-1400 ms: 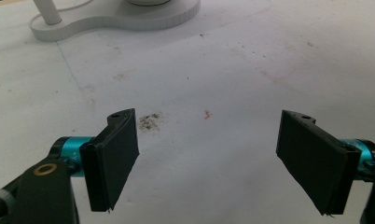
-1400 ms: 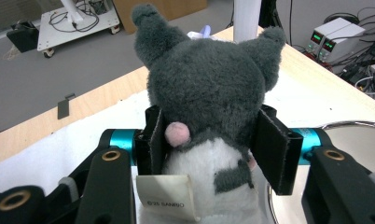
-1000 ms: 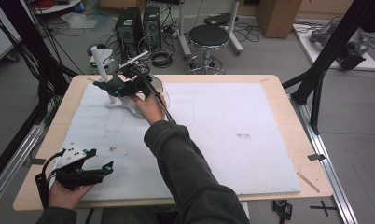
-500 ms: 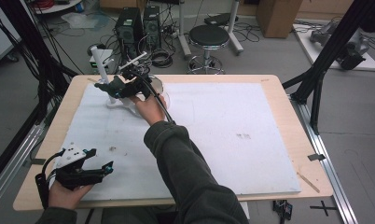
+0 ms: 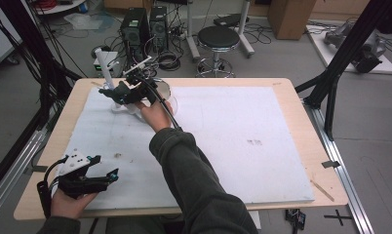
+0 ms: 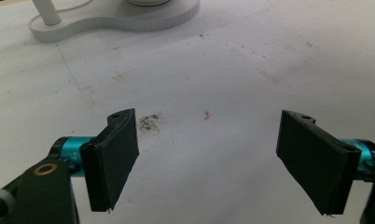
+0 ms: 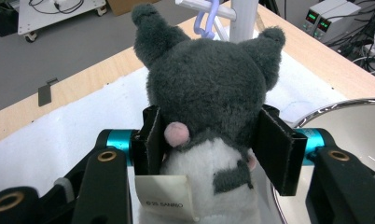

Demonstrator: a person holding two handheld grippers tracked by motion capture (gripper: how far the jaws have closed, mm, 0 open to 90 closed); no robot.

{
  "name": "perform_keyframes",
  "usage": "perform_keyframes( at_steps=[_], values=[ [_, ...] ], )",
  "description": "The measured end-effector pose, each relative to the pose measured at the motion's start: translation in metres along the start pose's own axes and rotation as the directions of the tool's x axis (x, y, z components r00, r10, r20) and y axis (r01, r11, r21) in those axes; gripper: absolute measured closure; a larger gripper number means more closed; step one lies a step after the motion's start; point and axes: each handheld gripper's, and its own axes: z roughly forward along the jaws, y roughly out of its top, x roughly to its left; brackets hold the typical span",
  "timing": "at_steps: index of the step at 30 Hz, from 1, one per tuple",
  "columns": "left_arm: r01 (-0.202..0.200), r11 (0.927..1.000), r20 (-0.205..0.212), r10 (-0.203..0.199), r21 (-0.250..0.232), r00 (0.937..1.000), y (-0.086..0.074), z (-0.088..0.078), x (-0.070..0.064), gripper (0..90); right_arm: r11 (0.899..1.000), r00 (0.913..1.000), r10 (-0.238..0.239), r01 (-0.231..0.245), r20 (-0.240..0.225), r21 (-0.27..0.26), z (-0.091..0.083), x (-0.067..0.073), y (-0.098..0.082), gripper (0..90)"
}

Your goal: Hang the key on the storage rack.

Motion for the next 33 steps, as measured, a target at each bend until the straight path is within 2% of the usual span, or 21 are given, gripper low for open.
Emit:
perform_keyframes(
  at_steps=[16, 20, 33],
  values=[
    [0.002, 1.0, 0.004, -0.002, -0.001, 1.0, 0.0, -0.0001, 0.0002, 21.1, 1.0, 0.9999, -0.011, 0.011, 0.007, 0.018, 0.0054, -0.0005, -0.0023, 43.8],
    [0.007, 1.0, 0.001, -0.007, -0.002, 1.0, -0.0001, -0.0001, 0.0, 21.1, 1.0, 1.0, 0.0, -0.001, 0.009, 0.029, 0.0068, 0.001, -0.003, 42.9],
    [0.006, 1.0, 0.0, -0.006, -0.003, 1.0, 0.0001, -0.0001, 0.0001, 21.0, 1.0, 1.0, 0.001, -0.001, 0.003, 0.015, 0.0064, -0.0013, -0.0035, 38.2]
  ],
)
